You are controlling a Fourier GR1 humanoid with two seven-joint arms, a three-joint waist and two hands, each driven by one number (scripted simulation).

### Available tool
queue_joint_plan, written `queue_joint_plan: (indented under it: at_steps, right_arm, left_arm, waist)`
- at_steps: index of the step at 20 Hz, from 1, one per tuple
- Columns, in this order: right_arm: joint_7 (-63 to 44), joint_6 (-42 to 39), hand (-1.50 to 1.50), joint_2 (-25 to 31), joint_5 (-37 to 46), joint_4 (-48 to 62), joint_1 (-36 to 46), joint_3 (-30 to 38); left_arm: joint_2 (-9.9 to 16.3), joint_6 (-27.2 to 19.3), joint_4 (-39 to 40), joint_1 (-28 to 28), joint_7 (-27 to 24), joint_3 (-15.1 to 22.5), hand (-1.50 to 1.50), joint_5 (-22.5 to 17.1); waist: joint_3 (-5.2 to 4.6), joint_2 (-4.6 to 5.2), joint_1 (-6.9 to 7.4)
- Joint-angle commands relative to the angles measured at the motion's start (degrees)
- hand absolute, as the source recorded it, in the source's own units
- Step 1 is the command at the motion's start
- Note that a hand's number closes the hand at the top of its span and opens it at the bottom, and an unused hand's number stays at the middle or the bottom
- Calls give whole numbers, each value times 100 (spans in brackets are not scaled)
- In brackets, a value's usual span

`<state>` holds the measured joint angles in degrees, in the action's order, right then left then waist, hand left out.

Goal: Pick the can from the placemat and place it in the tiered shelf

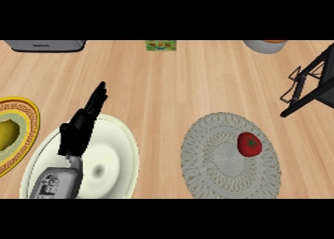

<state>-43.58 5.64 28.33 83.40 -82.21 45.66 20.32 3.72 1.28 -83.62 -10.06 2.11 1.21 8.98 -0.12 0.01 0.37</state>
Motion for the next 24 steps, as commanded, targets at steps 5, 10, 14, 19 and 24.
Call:
queue_joint_plan:
  at_steps: [5,10,14,19,24]
  right_arm:
    - [673,1830,150,-85,-1220,445,-108,754]
    - [1121,2210,150,253,-1748,1028,-141,895]
    - [1436,2624,150,424,-1930,1914,183,799]
    - [118,2201,-150,732,-713,1731,-411,1050]
    - [-245,1875,-150,604,-872,825,-1035,1064]
  left_arm:
    - [-45,-46,-76,-58,141,0,0,13]
    - [31,79,243,118,-288,-68,0,-18]
    - [-37,-29,48,-127,108,-21,0,52]
    - [-114,-52,-27,94,79,87,0,95]
    - [9,26,-253,350,28,49,0,81]
  waist:
    - [18,14,10]
    - [12,8,-11]
    - [14,12,24]
    - [8,7,-3]
    - [10,-20,-53]
